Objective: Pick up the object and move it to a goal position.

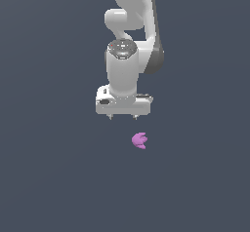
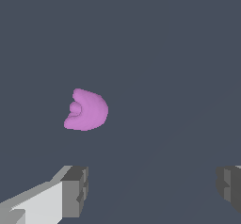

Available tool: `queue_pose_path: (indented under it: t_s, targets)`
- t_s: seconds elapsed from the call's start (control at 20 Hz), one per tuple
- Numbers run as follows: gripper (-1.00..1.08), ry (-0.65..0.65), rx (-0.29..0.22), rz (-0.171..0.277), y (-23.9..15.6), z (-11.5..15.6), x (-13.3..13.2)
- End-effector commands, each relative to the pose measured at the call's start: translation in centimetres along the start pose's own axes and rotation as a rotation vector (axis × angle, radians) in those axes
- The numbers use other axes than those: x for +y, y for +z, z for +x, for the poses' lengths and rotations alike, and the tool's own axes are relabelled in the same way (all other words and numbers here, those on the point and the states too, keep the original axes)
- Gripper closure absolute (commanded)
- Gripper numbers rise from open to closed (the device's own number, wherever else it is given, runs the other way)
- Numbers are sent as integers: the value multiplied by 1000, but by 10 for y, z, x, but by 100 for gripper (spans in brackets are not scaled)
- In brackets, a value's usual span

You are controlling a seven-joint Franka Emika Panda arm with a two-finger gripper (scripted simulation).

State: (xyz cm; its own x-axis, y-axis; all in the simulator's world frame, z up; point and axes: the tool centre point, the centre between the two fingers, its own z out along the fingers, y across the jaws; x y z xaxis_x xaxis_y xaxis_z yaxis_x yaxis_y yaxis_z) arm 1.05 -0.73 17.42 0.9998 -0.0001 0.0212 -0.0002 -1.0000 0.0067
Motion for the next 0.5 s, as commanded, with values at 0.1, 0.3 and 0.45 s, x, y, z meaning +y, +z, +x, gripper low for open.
queue_pose_path:
  t_s: [0.1, 0.3, 0.45]
  targets:
    - [-92, -5, -1, 2, 1, 0, -3]
    - [-92, -46, -7, 18, 6, -1, -24]
    - [-92, -66, -10, 24, 8, -3, -32]
